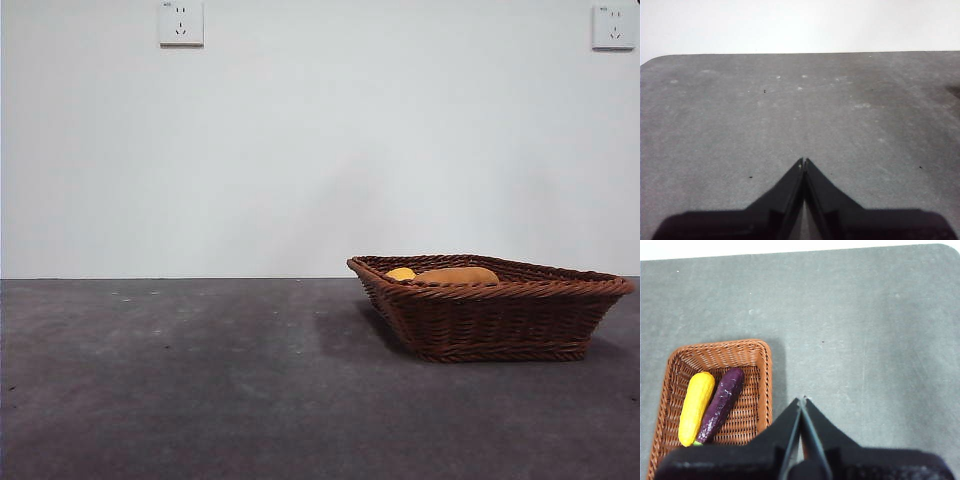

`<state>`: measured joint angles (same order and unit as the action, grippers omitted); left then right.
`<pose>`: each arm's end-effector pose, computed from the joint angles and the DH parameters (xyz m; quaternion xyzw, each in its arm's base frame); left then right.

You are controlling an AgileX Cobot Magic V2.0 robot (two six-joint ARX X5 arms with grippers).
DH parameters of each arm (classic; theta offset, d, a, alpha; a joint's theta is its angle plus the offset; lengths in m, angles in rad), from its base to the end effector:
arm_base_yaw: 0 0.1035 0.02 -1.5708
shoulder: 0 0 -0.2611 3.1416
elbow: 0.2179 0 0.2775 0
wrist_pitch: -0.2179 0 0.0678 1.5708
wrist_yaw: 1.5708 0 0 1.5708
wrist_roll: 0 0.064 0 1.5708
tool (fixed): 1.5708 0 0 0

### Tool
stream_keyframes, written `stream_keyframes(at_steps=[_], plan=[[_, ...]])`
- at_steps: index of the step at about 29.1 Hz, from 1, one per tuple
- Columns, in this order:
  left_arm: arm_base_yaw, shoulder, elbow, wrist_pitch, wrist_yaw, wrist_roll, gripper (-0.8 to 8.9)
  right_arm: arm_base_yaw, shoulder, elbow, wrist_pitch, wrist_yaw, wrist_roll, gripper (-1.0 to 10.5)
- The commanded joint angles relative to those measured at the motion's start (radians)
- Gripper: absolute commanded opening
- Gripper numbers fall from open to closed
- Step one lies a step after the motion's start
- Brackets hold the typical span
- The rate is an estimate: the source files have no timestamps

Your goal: Help me put the vegetables on the table into the basket

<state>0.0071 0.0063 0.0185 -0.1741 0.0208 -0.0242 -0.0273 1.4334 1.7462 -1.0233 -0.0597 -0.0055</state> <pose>0.1592 -0.0002 0.1472 -0.0132 0.0809 -0.0058 0.9966 0.3234 -0.0050 0.4167 0.0125 0.3474 0.0161 0.9375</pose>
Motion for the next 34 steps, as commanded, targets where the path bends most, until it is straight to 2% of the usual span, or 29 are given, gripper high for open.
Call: stream_keyframes(at_steps=[1, 17, 19, 22, 24, 28, 30, 34], plan=[[-0.002, -0.003, -0.011, 0.003, 0.005, -0.005, -0.04, 0.000, 0.004, -0.005, 0.006, 0.001, 0.002, 0.0], [-0.002, 0.027, -0.010, 0.007, 0.005, -0.004, -0.04, 0.001, 0.008, -0.006, 0.007, 0.003, 0.002, 0.0], [-0.002, 0.027, -0.010, 0.008, 0.005, -0.004, -0.04, -0.005, -0.002, -0.006, 0.006, 0.042, 0.002, 0.0], [-0.002, 0.027, -0.010, 0.008, 0.005, -0.004, -0.04, -0.005, -0.081, -0.038, 0.012, 0.050, 0.002, 0.0], [-0.002, 0.027, -0.010, 0.007, 0.005, -0.004, -0.04, -0.005, -0.196, -0.156, 0.115, 0.050, 0.002, 0.0], [-0.002, 0.027, -0.010, 0.007, 0.005, -0.004, -0.04, -0.005, -0.515, -0.604, 0.581, 0.050, 0.002, 0.0], [-0.002, 0.027, -0.010, 0.007, 0.005, -0.004, -0.04, -0.006, -0.695, -0.842, 0.764, 0.059, 0.002, 0.0], [-0.002, 0.027, -0.010, 0.007, 0.005, -0.004, -0.04, -0.007, -0.953, -1.173, 0.904, 0.117, 0.002, 0.0]])
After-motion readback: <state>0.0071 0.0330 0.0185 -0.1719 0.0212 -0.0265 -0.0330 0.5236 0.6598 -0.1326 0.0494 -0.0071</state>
